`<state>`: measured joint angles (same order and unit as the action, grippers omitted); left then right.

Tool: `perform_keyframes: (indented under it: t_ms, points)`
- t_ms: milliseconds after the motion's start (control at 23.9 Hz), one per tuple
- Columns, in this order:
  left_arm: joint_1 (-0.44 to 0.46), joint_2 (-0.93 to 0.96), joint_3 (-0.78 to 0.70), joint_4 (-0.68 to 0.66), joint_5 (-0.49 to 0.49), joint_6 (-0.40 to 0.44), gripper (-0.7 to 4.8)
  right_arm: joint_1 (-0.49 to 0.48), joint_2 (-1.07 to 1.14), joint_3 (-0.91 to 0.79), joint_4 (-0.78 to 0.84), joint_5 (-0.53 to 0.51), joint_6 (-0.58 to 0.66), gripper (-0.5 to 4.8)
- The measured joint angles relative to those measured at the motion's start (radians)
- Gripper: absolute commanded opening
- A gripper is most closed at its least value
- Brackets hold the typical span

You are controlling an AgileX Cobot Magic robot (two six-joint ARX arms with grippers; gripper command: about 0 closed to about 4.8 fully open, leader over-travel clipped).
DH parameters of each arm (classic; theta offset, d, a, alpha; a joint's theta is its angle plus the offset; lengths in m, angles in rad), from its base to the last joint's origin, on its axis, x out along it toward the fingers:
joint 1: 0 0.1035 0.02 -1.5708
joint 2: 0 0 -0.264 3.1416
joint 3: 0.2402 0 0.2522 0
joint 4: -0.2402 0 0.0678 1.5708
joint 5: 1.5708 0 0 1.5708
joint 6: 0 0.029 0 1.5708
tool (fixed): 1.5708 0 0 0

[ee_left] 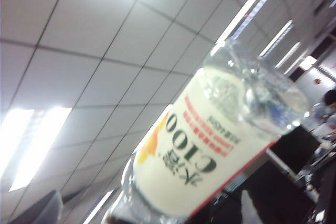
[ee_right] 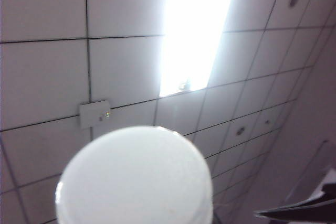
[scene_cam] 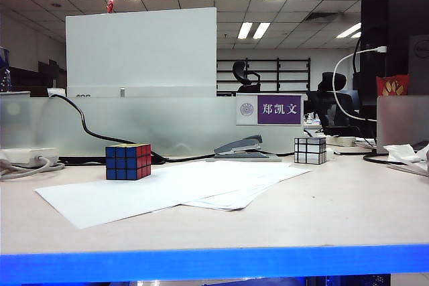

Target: Flip the plastic bottle upside down.

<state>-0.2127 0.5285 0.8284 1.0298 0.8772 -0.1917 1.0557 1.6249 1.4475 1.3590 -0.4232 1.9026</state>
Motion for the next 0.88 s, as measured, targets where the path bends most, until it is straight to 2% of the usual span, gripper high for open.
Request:
perform_keyframes:
  t_ms: [84,251,377,502,586,879]
  points:
    - [-0.042,0.001,0.045,-0.024,0.056,0.011,4.79,0.030,0.000,0.000,0.001,0.022,0.002,-0.06]
    - [-0.076,0.001,0.066,-0.085,0.237,0.174,4.79,0.055,-0.001,0.000,-0.035,0.093,0.017,-0.06]
    - [-0.076,0.007,0.066,-0.088,0.246,0.280,4.79,0.078,0.001,0.000,-0.118,0.095,0.036,-0.06]
    - [-0.076,0.022,0.066,-0.086,0.246,0.407,4.79,0.080,0.003,-0.001,-0.130,0.109,0.038,-0.06]
    - [-0.076,0.027,0.066,-0.076,0.221,0.462,4.79,0.100,0.003,-0.001,-0.123,0.109,0.038,-0.06]
    - [-0.076,0.027,0.084,0.077,0.188,0.475,4.79,0.109,0.003,-0.001,-0.149,0.085,0.039,-0.06]
